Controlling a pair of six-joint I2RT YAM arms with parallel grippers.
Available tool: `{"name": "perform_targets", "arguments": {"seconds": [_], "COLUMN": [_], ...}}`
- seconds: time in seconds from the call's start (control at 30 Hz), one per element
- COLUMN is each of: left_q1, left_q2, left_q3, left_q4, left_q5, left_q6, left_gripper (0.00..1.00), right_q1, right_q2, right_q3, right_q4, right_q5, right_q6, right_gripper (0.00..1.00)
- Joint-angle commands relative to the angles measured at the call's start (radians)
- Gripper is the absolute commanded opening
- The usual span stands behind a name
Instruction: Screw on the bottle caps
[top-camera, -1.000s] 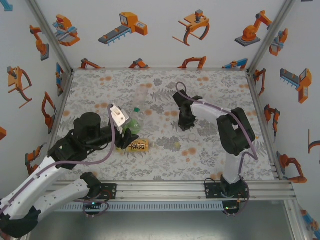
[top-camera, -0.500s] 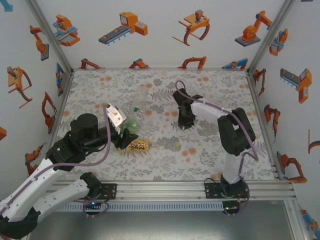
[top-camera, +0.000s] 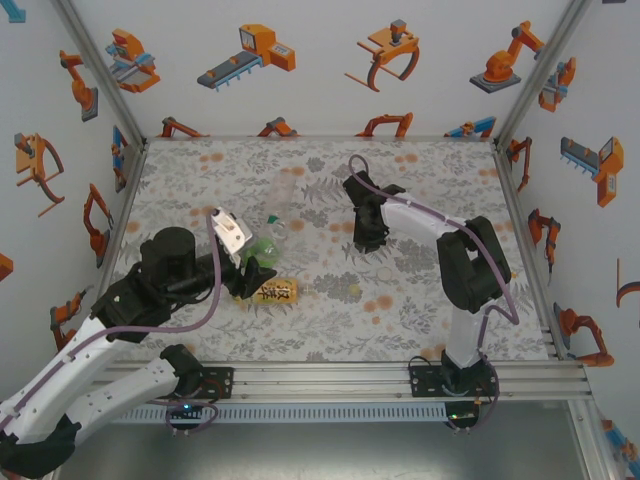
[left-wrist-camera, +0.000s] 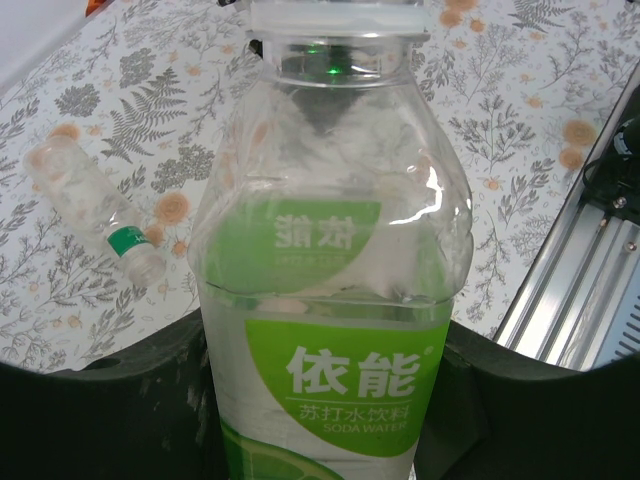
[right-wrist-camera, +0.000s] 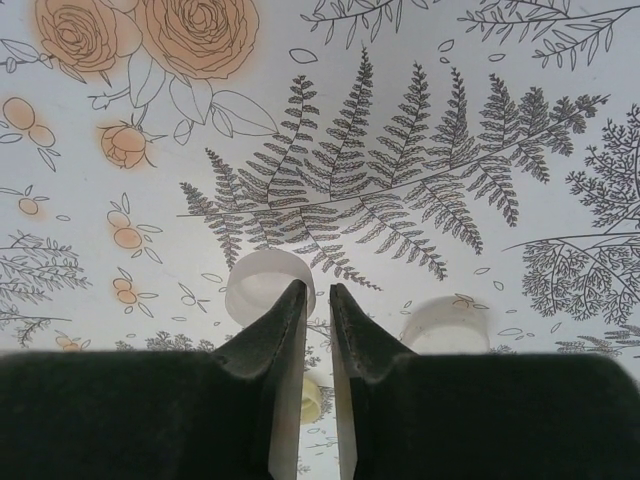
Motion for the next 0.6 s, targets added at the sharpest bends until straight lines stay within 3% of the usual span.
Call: {"name": "perform_targets", "arguments": {"seconds": [0.0, 0.1, 0.23, 0.57], "left_q1": [0.005, 0.005, 0.005, 0.005], "left_q2": [-0.018, -0.019, -0.020, -0.022], "left_q3": [0.002, 0.001, -0.001, -0.006], "left_q4": [0.021, 0.020, 0.020, 0.021], "left_q5": [0.004, 0.001, -0.001, -0.002], "left_q6": [-0.017, -0.016, -0.016, -0.015], "left_gripper": [0.00, 0.00, 0.00, 0.00], "right_q1": [0.006, 0.008, 0.008, 0.022], "right_q2": [0.008, 0.013, 0.025, 0.051], "right_q3": [0.019, 0.013, 0.017, 0.034], "right_q4": [-0.022, -0.018, -0.029, -0.058], "right_q5": [0.000, -0.002, 0.001, 0.030], "right_q6": [-0.002, -0.001, -0.004, -0.034], "right_gripper": [0.09, 0.04, 0.28, 0.29]}}
